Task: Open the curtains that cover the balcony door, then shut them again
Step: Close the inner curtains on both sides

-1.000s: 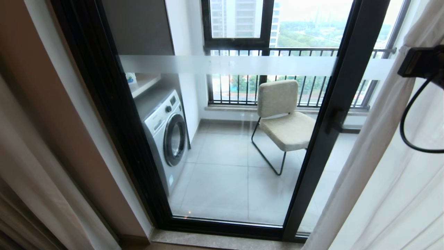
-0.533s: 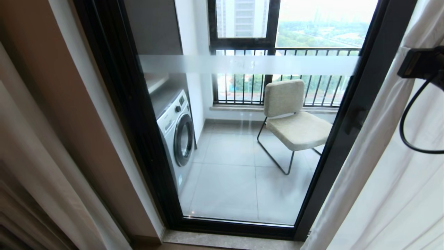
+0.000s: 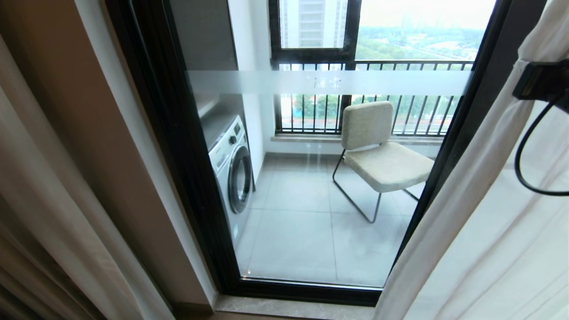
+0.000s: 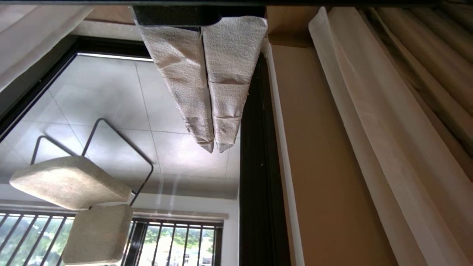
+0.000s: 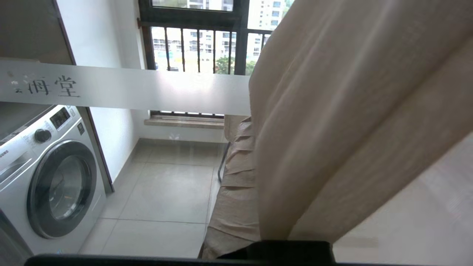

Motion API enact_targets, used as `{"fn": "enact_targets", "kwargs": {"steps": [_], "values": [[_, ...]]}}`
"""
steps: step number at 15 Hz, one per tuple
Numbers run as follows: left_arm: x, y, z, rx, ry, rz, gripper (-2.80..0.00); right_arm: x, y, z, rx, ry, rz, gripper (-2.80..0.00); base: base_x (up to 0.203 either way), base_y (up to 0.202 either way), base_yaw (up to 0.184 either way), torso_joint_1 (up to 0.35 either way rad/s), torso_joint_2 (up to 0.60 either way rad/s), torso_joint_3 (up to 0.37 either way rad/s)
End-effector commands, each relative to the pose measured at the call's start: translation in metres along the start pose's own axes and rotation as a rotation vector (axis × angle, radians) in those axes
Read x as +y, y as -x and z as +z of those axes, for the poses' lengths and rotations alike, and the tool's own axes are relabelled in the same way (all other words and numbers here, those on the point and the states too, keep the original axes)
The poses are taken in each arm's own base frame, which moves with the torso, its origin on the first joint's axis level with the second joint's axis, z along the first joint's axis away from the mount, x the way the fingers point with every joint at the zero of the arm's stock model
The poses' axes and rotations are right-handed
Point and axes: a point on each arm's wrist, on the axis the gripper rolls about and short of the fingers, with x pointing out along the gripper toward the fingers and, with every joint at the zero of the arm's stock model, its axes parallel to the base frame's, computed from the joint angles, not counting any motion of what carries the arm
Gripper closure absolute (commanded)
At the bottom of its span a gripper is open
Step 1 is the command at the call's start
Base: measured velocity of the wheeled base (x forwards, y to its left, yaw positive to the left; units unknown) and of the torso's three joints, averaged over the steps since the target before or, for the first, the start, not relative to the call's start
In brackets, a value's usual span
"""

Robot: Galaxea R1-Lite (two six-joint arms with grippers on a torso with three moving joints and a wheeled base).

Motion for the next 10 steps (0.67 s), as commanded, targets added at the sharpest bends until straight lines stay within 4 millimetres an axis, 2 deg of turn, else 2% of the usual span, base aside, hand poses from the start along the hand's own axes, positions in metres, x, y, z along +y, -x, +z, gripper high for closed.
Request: {"fn": "enact_targets", "kwargs": {"steps": [1,10], "values": [[0.0,0.0,0.0,-0.001,0.001,0.0,0.0,0.0008,-0.0031,-0.0017,0.0,0.001,0.002,0.0,0.0,0.0,0.0,0.0,0.0,0.0],[0.0,0.0,0.0,-0.001,0.002,0.002,0.0,0.005,-0.0095,-0.0008,-0.005,0.002,0.012,0.0,0.0,0.0,0.0,0.0,0.0,0.0]]}}
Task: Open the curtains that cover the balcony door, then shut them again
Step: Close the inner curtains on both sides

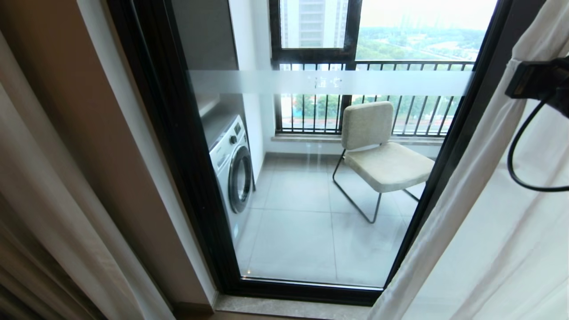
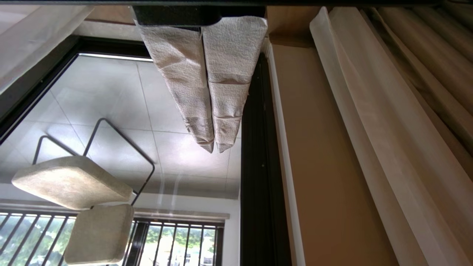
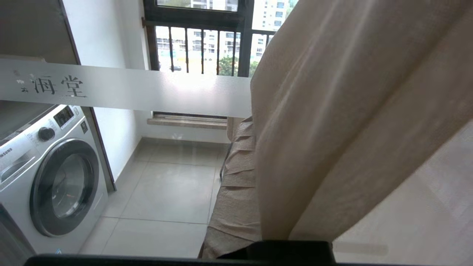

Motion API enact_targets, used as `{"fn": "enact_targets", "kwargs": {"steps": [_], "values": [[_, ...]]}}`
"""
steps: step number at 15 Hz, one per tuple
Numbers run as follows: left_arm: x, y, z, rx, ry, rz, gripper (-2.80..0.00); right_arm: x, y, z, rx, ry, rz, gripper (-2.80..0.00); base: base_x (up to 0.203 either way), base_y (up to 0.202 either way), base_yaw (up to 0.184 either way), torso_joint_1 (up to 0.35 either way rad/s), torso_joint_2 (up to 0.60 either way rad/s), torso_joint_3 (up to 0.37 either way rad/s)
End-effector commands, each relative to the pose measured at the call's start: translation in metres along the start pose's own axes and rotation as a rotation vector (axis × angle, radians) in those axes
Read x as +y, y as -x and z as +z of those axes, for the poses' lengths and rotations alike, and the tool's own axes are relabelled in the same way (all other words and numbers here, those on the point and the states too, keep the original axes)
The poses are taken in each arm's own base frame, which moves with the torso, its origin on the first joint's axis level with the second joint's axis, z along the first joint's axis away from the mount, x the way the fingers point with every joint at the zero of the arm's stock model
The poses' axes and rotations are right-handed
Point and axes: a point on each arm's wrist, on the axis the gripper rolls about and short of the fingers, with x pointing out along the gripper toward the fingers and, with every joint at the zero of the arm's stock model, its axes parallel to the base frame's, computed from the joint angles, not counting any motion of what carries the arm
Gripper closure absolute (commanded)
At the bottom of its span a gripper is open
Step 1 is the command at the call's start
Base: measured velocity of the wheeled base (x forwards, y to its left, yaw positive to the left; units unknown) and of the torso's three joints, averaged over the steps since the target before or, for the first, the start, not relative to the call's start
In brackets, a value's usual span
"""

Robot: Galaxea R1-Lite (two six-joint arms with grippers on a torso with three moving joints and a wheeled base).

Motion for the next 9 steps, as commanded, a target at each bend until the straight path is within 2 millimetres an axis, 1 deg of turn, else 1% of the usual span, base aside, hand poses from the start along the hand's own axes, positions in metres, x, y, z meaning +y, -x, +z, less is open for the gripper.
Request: {"fn": "enact_targets", "kwargs": {"steps": [1,4,7,9], "values": [[0.0,0.0,0.0,0.0,0.0,0.0,0.0,0.004,-0.005,0.0,-0.007,0.001,0.008,0.0,0.0,0.0,0.0,0.0,0.0,0.0],[0.0,0.0,0.0,0.001,0.0,0.002,0.0,0.015,-0.013,0.007,-0.03,0.015,-0.002,0.0,0.0,0.0,0.0,0.0,0.0,0.0],[0.0,0.0,0.0,0.0,0.0,0.0,0.0,0.04,-0.015,0.011,-0.038,0.016,0.033,0.0,0.0,0.0,0.0,0.0,0.0,0.0],[0.0,0.0,0.0,-0.001,0.0,0.001,0.0,0.061,-0.013,0.012,-0.04,0.023,0.067,0.0,0.0,0.0,0.0,0.0,0.0,0.0]]}}
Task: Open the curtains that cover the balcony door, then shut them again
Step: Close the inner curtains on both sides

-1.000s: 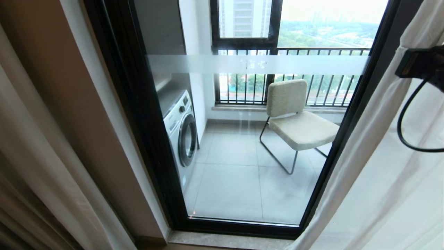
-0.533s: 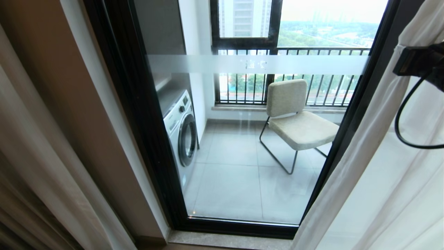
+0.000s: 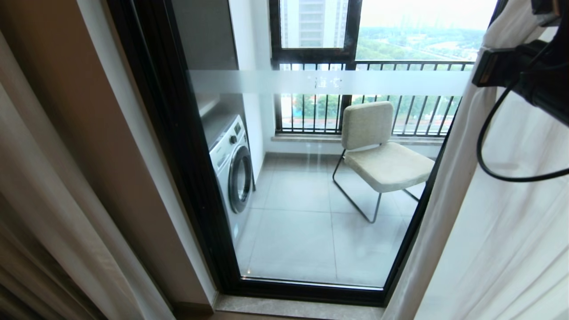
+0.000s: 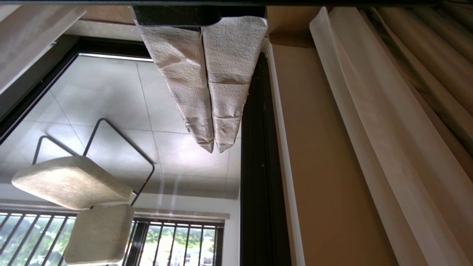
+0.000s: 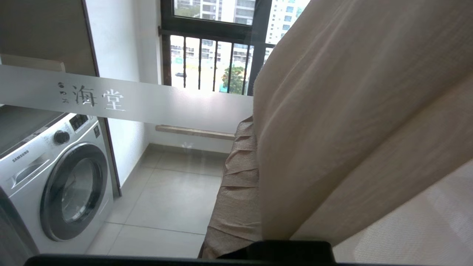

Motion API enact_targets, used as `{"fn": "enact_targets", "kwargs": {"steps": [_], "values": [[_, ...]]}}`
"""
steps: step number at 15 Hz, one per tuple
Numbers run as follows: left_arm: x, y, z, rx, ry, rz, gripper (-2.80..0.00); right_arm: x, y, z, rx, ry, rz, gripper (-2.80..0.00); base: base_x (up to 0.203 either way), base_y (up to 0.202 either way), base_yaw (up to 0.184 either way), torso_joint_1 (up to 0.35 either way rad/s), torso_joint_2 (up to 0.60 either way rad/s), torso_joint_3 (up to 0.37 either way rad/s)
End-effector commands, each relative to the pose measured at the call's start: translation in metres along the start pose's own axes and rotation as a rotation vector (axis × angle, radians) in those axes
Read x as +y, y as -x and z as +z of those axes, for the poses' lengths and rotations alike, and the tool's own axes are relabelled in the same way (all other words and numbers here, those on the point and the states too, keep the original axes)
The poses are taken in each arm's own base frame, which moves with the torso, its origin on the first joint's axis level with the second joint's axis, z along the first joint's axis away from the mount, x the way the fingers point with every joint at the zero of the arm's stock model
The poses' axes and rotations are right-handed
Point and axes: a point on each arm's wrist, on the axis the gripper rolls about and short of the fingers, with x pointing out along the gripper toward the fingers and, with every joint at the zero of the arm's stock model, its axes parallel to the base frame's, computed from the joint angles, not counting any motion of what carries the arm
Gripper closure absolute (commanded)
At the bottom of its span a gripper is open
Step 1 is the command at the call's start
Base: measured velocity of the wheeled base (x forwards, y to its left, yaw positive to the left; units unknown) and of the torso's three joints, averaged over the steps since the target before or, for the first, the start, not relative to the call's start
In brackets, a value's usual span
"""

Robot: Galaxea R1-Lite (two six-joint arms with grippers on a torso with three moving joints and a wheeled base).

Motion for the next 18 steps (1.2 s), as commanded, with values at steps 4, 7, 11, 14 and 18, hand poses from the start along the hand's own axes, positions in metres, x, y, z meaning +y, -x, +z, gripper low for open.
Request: {"fn": "enact_targets", "kwargs": {"steps": [4,7,11,14,18], "values": [[0.0,0.0,0.0,0.0,0.0,0.0,0.0,0.054,0.008,0.003,-0.001,0.015,0.114,0.0,0.0,0.0,0.0,0.0,0.0,0.0],[0.0,0.0,0.0,0.0,0.0,0.001,0.0,0.083,0.014,0.003,-0.002,0.025,0.185,0.0,0.0,0.0,0.0,0.0,0.0,0.0],[0.0,0.0,0.0,-0.002,0.0,0.001,0.0,0.124,0.016,0.01,-0.024,0.031,0.246,0.0,0.0,0.0,0.0,0.0,0.0,0.0],[0.0,0.0,0.0,0.0,0.0,0.0,0.0,0.143,0.021,0.01,-0.023,0.029,0.288,0.0,0.0,0.0,0.0,0.0,0.0,0.0],[0.0,0.0,0.0,0.0,0.0,0.001,0.0,0.147,0.025,0.01,-0.025,0.025,0.296,0.0,0.0,0.0,0.0,0.0,0.0,0.0]]}}
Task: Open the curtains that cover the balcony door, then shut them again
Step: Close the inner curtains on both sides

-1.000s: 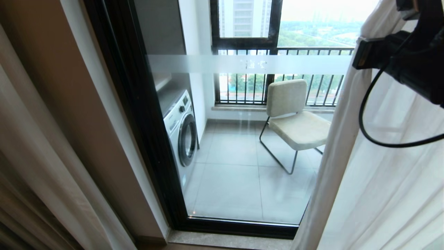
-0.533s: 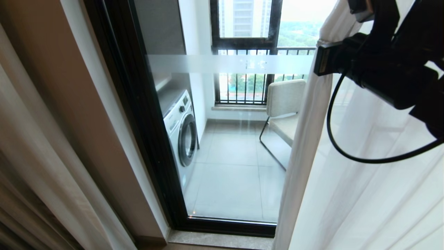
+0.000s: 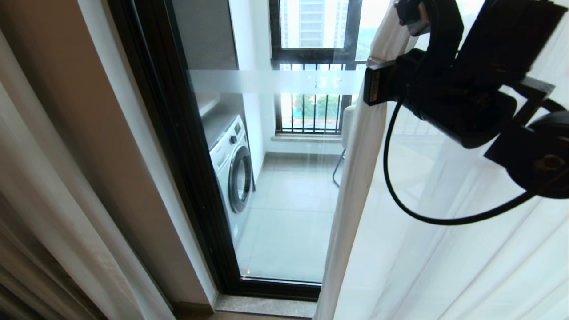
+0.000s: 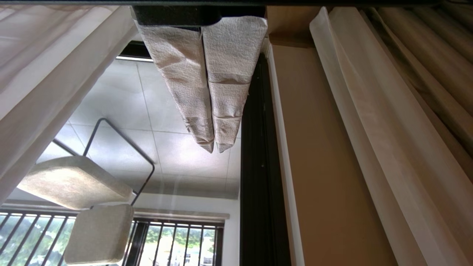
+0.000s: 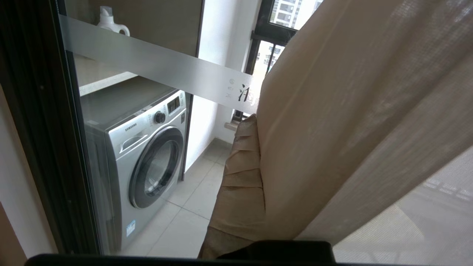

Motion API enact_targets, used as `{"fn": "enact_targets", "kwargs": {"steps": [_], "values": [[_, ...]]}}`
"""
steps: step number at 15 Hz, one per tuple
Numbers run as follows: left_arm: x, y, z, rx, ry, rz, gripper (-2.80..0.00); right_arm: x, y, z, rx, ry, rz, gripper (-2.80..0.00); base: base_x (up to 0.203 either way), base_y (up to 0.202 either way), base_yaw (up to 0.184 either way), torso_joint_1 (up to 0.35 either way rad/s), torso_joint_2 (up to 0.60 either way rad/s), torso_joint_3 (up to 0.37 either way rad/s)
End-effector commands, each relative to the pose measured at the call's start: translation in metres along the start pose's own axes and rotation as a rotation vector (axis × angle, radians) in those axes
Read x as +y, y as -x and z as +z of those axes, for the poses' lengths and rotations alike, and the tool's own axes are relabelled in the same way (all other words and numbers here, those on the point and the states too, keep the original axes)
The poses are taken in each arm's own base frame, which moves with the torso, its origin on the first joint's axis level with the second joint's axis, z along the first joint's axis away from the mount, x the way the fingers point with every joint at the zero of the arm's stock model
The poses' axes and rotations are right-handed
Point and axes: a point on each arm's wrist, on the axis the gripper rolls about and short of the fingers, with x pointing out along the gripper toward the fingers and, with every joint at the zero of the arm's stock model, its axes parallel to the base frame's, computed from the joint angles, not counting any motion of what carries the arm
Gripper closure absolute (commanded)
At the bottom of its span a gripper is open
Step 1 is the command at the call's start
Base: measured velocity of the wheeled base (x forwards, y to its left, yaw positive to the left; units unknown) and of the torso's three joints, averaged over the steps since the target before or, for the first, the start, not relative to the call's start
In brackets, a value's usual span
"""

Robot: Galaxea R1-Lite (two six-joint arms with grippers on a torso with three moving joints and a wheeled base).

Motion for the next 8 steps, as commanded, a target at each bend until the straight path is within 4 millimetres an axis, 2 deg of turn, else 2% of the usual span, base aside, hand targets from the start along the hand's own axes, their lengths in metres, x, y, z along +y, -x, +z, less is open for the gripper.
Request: {"fn": "enact_targets", "kwargs": {"steps": [1,4,8], "values": [[0.0,0.0,0.0,0.0,0.001,-0.001,0.0,-0.002,-0.001,0.0,-0.009,-0.002,-0.011,0.0,0.0,0.0,0.0,0.0,0.0,0.0],[0.0,0.0,0.0,0.0,0.001,-0.001,0.0,-0.024,-0.004,0.0,-0.012,0.001,-0.09,0.0,0.0,0.0,0.0,0.0,0.0,0.0],[0.0,0.0,0.0,0.0,0.001,-0.001,0.0,-0.068,-0.01,-0.002,-0.01,0.022,-0.227,0.0,0.0,0.0,0.0,0.0,0.0,0.0]]}}
